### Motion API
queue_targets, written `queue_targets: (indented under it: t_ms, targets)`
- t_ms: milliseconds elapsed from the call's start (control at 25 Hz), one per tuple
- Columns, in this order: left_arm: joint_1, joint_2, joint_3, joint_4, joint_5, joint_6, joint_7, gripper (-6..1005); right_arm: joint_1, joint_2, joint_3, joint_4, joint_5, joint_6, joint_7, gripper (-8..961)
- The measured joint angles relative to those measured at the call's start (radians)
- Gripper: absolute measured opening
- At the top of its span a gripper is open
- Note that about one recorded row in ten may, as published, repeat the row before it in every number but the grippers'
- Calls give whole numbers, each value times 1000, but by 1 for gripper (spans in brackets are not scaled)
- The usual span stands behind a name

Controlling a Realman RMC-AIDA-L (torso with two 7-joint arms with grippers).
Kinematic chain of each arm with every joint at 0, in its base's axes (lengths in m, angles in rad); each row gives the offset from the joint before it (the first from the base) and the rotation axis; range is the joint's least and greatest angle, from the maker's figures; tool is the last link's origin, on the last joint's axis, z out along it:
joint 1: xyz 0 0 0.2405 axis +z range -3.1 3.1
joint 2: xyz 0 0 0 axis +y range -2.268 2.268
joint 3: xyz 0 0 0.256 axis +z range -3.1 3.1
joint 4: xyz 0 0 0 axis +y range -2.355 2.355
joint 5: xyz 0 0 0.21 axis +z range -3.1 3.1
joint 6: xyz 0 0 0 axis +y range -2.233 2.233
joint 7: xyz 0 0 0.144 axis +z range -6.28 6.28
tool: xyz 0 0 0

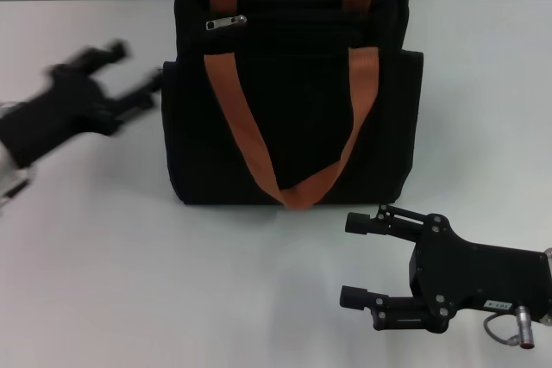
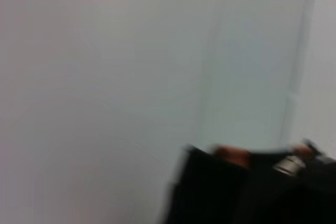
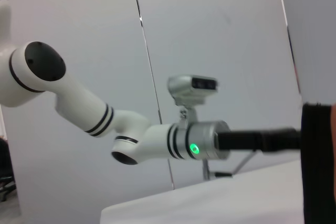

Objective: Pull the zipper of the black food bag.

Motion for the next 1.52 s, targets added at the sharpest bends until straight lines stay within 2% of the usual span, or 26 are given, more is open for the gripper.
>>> queue_targets:
  t_ms: [120, 240, 520, 720, 960, 1160, 1280, 1440, 1520]
  targets:
    - [-52, -3, 144, -11, -9, -36, -9, 718, -4, -1, 3, 25, 12, 4, -37, 832]
    - [-72, -5, 153, -22, -27, -38, -5, 713, -4, -1, 3, 28, 12, 5, -37, 832]
    - [-101, -6, 160, -110, -167, -70, 75, 701, 2, 0, 3, 37, 14, 5, -38, 832]
    - [-102, -6, 160, -129, -182, -78, 107, 693, 5, 1, 3, 41, 23, 5, -39, 832]
    - [-67, -6, 153, -193, -310, -11, 183, 683, 19, 1, 3, 54, 28, 14, -39, 831]
    - [-63, -3, 157, -201, -328, 0, 166, 675, 23, 1, 3, 63, 34, 19, -40, 831]
    - [-69, -4, 165, -203, -323, -2, 165, 462, 23, 1, 3, 68, 34, 19, -40, 832]
    - [-78, -5, 170, -209, -322, -2, 171, 365, 22, 1, 6, 77, 50, 20, -39, 832]
    - [-84, -6, 164, -226, -328, -10, 173, 316, 21, 1, 9, 96, 121, 10, -33, 831]
